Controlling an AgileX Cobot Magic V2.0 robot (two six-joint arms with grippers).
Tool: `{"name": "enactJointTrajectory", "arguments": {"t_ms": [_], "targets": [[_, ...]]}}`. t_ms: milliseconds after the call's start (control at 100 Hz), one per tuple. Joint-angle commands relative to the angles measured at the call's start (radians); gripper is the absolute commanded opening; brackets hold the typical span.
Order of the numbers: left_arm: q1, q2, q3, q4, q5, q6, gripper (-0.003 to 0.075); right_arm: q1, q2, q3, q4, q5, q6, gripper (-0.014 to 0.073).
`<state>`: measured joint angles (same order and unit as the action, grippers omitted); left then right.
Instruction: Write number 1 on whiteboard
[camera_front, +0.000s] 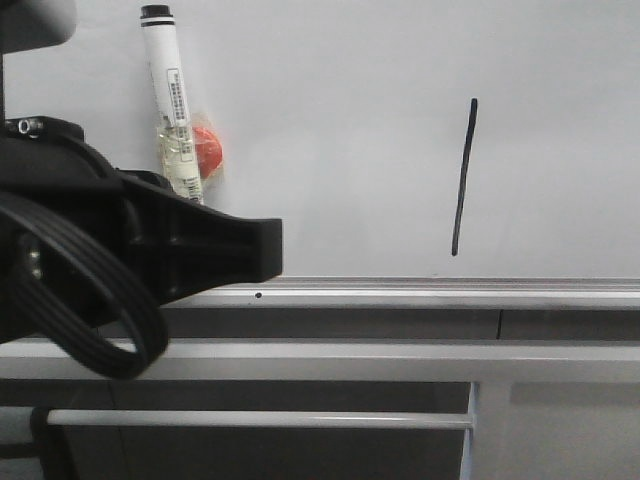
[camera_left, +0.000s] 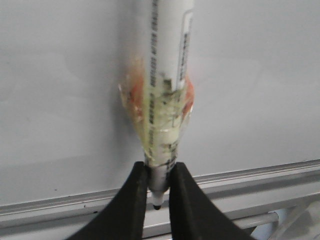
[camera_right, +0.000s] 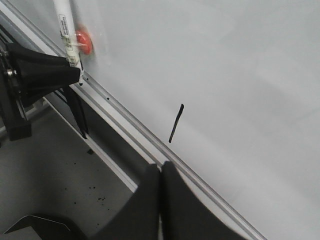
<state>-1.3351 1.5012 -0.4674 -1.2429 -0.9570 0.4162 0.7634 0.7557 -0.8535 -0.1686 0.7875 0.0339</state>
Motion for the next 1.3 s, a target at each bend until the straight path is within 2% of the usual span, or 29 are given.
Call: {"name": "enactJointTrajectory", "arguments": {"t_ms": [0,90,140,260,360,580,910,1140,1210,1260,1290], "targets": [[0.004,-0.02,-0.022,0.037,-0.066,-0.007,-0.0018,-0.004,-0.005,-0.037,-0.028,-0.057,-0.005,-0.0064],[0.004,-0.02,-0.022,0.037,-0.066,-0.007,0.0016,-0.004,-0.005,-0.037,-0.034,-0.057,-0.005,-0.0064],[0.004,-0.02,-0.022,0.037,-0.068,-0.007,0.0063,-0.004,-0.005,-0.037,-0.034,-0.057,-0.005,-0.0064],[0.004,-0.02,-0.022,0.037,-0.085,-0.007,0.0229,-0.004,-0.005,-0.037,-0.036,-0.057,-0.005,-0.0064],[0.004,-0.02,-0.022,0.037,-0.086,-0.007,0.0288,-0.004,-0.005,-0.037,-0.043,-0.057,-0.005,-0.0063],[-0.02,-0.02,-0.022,0.022,-0.099,-0.007,0.0287,-0.004,-0.005,-0.037,-0.044,-0.057,-0.005,-0.0063],[-0.134,-0.02,-0.02,-0.086,-0.175,0.001,0.0287,-0.004,-0.005,-0.037,-0.05,-0.057,-0.005,-0.0063],[-0.259,-0.041,-0.02,-0.285,-0.355,0.103,0.0283,-0.004,-0.005,-0.037,-0.05,-0.057,-0.005,-0.0064],[-0.309,-0.063,-0.02,-0.35,-0.399,0.145,0.0253,-0.004,-0.005,-0.037,-0.052,-0.057,-0.005,-0.0064],[-0.344,-0.084,-0.02,-0.382,-0.428,0.191,0.019,-0.004,-0.005,-0.037,-0.056,-0.057,-0.005,-0.0064],[-0.368,-0.104,-0.02,-0.395,-0.428,0.226,0.0125,-0.004,-0.005,-0.037,-0.059,-0.057,-0.005,-0.0064]]}}
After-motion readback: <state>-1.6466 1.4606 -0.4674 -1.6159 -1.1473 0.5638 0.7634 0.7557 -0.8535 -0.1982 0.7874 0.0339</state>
